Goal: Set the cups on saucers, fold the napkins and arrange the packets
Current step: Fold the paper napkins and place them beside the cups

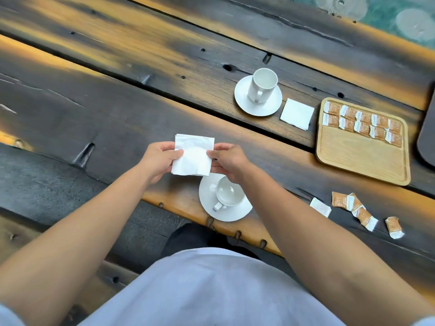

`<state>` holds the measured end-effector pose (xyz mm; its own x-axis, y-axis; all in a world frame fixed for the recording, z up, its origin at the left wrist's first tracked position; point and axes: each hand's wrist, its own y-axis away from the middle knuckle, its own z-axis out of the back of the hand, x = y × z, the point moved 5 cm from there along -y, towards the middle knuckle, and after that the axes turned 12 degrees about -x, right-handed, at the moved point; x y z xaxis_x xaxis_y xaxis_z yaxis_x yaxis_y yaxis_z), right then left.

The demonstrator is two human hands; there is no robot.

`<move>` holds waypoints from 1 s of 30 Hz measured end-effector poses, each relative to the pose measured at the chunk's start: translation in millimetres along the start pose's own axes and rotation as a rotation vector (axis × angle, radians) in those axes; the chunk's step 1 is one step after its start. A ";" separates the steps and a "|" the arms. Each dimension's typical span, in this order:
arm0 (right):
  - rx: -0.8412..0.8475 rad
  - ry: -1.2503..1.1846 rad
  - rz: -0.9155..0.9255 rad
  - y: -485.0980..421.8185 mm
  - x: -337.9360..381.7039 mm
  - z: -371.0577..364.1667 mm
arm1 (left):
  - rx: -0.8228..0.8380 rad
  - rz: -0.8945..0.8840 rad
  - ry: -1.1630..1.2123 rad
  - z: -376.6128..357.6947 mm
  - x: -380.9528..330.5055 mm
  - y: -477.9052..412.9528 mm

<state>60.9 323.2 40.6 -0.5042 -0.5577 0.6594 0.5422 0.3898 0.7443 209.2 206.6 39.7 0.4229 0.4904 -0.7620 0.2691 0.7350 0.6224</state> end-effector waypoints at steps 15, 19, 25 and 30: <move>-0.309 0.002 -0.192 15.5 -76.2 -86.0 | -0.002 0.119 -0.120 62.6 51.6 -38.4; -0.381 0.046 -0.181 6.7 -86.1 -96.2 | 0.025 0.141 -0.146 55.5 59.3 -48.4; -0.458 0.089 -0.179 -0.5 -89.0 -95.5 | 0.080 0.115 -0.249 47.3 64.6 -62.6; -0.488 0.105 -0.176 -7.1 -90.2 -91.5 | 0.089 0.076 -0.321 40.2 63.1 -71.3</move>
<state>164.0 303.6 -33.9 -0.5595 -0.6641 0.4960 0.7179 -0.0892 0.6904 251.4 166.3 -45.6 0.6917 0.3598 -0.6262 0.2943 0.6514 0.6993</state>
